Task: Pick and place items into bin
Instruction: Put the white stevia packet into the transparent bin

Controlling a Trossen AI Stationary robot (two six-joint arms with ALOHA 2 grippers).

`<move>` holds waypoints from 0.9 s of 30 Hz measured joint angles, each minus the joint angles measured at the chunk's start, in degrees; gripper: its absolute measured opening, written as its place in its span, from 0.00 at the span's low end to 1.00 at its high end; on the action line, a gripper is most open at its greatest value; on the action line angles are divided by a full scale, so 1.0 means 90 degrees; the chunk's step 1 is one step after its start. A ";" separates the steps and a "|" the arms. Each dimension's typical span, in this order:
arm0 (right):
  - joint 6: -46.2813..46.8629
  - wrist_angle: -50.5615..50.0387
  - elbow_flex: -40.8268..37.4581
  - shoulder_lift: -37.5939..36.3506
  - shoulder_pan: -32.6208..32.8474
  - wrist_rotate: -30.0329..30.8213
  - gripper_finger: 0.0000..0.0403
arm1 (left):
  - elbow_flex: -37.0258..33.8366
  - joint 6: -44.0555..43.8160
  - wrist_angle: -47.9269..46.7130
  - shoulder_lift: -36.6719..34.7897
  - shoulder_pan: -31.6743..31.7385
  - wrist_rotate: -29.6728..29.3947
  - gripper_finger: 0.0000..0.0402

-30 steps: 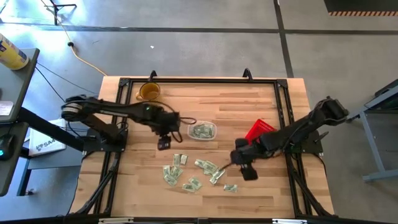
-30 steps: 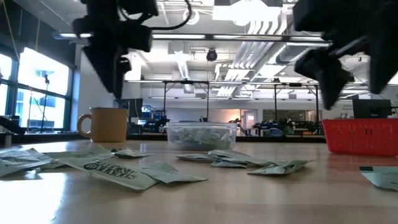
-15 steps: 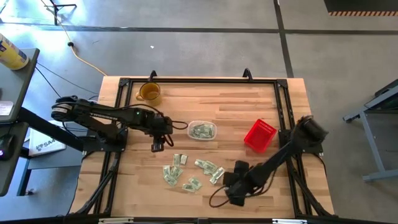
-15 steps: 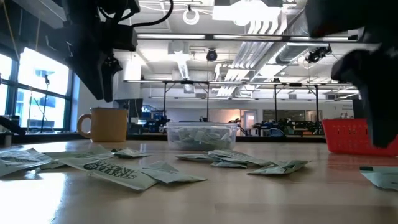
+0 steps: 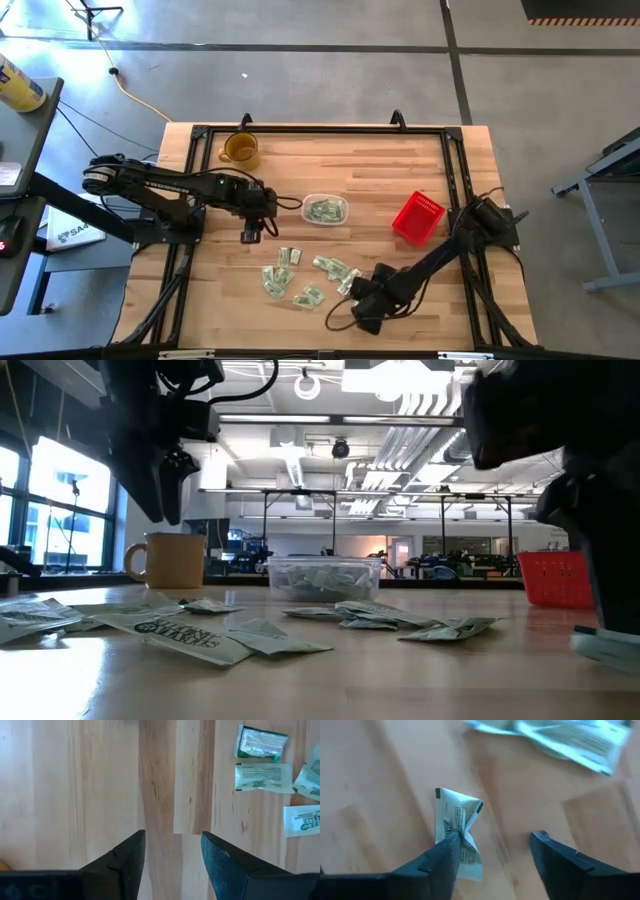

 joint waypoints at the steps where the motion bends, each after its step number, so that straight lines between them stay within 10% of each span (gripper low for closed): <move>1: 0.0079 -0.0069 -0.0042 -0.0019 -0.0064 -0.0009 0.55 | 0.0000 0.0027 0.0002 0.0000 0.0002 -0.0025 0.56; 14: -0.0418 -0.0406 -0.0160 -0.0873 -0.0468 0.0406 0.16 | 0.0000 0.0131 0.0002 0.0001 0.0005 -0.0150 0.55; 27: -0.0496 -0.0515 -0.0184 -0.1003 -0.0237 0.0797 0.56 | 0.0000 0.0158 -0.0074 0.0002 0.0005 -0.0318 0.55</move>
